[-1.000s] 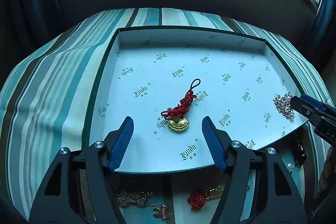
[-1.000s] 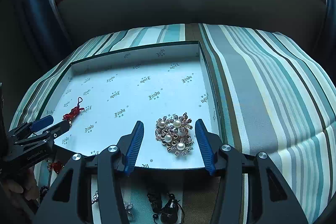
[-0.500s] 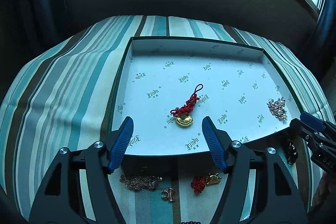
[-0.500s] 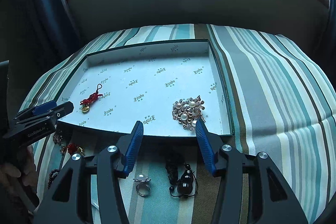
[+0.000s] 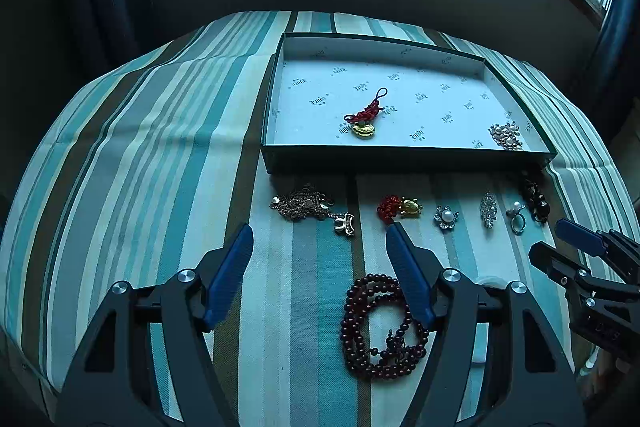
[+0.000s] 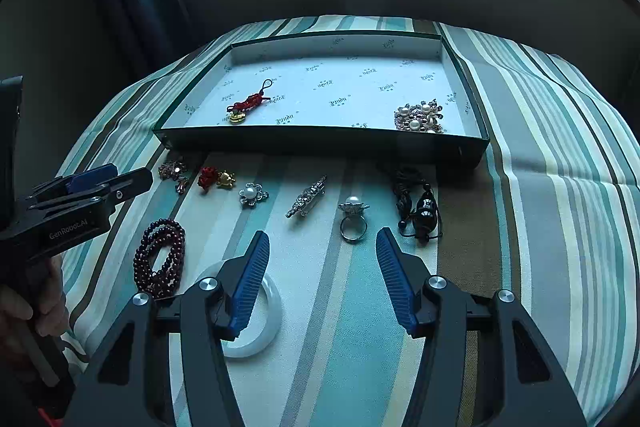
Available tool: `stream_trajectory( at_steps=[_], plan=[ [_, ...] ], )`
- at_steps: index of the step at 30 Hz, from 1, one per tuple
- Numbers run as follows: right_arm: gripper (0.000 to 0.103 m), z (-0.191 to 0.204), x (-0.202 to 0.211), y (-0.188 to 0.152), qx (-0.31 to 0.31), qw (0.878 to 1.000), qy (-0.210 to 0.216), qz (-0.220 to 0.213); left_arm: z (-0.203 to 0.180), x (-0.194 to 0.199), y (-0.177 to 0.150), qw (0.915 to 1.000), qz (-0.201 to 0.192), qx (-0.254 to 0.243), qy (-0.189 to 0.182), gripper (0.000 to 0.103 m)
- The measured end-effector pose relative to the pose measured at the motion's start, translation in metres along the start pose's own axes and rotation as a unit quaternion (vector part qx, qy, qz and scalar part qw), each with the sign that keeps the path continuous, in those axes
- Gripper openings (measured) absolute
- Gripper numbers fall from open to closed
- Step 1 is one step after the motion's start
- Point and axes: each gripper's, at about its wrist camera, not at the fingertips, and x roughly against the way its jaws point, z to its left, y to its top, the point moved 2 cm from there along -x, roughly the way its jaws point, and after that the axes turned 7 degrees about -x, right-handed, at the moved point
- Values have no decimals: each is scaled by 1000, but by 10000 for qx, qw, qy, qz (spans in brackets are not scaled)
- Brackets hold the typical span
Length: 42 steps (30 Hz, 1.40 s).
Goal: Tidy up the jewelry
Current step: 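Withdraw both tools and move them over the bead bracelet and jade bangle, then grasp the dark bead bracelet with the left tool while the right tool grasps the white bangle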
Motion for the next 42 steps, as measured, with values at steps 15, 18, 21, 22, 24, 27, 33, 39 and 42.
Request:
stream_trajectory(
  at_steps=[15, 18, 21, 22, 24, 27, 33, 39, 42],
  plan=[
    [75, 44, -13, -31, 545, 9976, 175, 391, 20, 18, -41, 9992, 193, 303, 157, 69],
    [75, 47, -18, -33, 607, 9970, 168, 453, 19, 18, -42, 9993, 198, 290, 153, 70],
    [76, 50, -22, -34, 663, 9966, 133, 473, 18, 16, -43, 9992, 236, 291, 141, 70],
    [77, 50, -24, -34, 663, 9965, 123, 484, 18, 15, -43, 9992, 251, 294, 140, 70],
    [77, 49, -26, -34, 677, 9965, 104, 478, 18, 13, -44, 9991, 277, 299, 139, 70],
    [77, 51, -26, -35, 780, 9959, 51, 464, 18, 12, -44, 9990, 299, 296, 137, 70],
    [70, 50, -26, -37, 918, 9950, -59, 379, 16, 10, -45, 9991, 334, 261, 94, 70],
    [70, 34, -16, -31, 713, 9970, -156, 256, 7, 12, -43, 9995, 281, 157, -52, 77],
    [70, 23, -11, -26, 592, 9978, -233, 181, -3, 12, -40, 9994, 250, 70, -211, 77]
  ],
)
